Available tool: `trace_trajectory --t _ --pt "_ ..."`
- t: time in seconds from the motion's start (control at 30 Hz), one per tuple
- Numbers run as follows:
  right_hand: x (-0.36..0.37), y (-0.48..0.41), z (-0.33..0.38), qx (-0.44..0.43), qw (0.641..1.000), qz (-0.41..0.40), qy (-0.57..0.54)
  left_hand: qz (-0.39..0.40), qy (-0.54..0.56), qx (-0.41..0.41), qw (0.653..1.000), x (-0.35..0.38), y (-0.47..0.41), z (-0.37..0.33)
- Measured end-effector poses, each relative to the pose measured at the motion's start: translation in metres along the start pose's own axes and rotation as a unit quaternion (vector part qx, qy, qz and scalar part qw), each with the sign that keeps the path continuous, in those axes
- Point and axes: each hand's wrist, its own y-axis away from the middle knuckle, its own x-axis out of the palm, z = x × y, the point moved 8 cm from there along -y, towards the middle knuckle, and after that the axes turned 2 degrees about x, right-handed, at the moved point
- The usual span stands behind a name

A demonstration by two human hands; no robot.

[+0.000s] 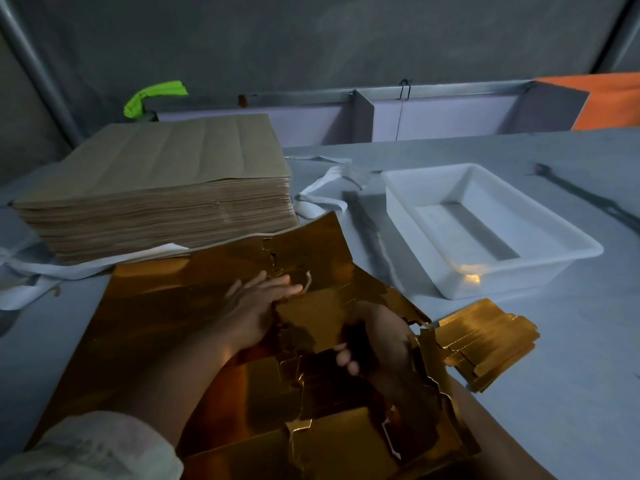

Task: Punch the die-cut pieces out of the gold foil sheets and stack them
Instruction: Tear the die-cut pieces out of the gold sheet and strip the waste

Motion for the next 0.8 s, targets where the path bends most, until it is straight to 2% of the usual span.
trace_trajectory --t 0.07,0.17,0.23,0.3,0.37,0.4,0.47,0.5,0.57,0.63,0.7,0.8 --pt "0.000 0.005 0.001 -0.009 1.000 0.008 0.020 0.014 -0.022 -0.007 1.000 0.001 0.000 -0.003" --pt "0.000 0.010 -0.001 -0.032 0.999 0.020 -0.017 0.034 -0.029 -0.025 0.999 -0.004 0.000 -0.008" --pt "0.004 0.013 -0.002 -0.045 0.998 0.047 -0.020 0.019 -0.012 -0.029 0.999 -0.012 0.003 -0.014" --pt "0.008 0.013 -0.006 -0.029 0.997 0.071 0.003 -0.063 0.009 -0.042 0.997 -0.034 0.009 -0.021" --pt "0.009 0.012 -0.006 -0.015 0.997 0.081 0.011 -0.153 0.110 -0.094 0.978 -0.056 0.018 -0.018" --pt "0.010 0.011 -0.006 -0.016 0.996 0.087 0.013 -0.143 0.208 -0.126 0.959 -0.058 0.024 -0.017" --pt "0.012 0.010 -0.009 -0.011 0.995 0.101 0.020 -0.032 0.410 -0.193 0.891 -0.042 0.033 -0.023" --pt "0.013 0.010 -0.011 -0.005 0.994 0.107 0.026 0.022 0.456 -0.217 0.863 -0.033 0.040 -0.026" --pt "0.018 0.012 -0.011 -0.006 0.991 0.121 0.050 0.067 0.475 -0.218 0.850 -0.023 0.048 -0.034" --pt "0.018 0.016 -0.003 -0.036 0.984 0.154 0.079 0.060 0.470 -0.204 0.857 -0.020 0.049 -0.038" --pt "0.005 0.020 0.007 -0.082 0.975 0.174 0.110 0.044 0.485 -0.208 0.848 -0.022 0.048 -0.036" --pt "-0.031 0.021 0.018 -0.078 0.983 0.149 0.068 0.030 0.516 -0.213 0.829 -0.028 0.047 -0.030"
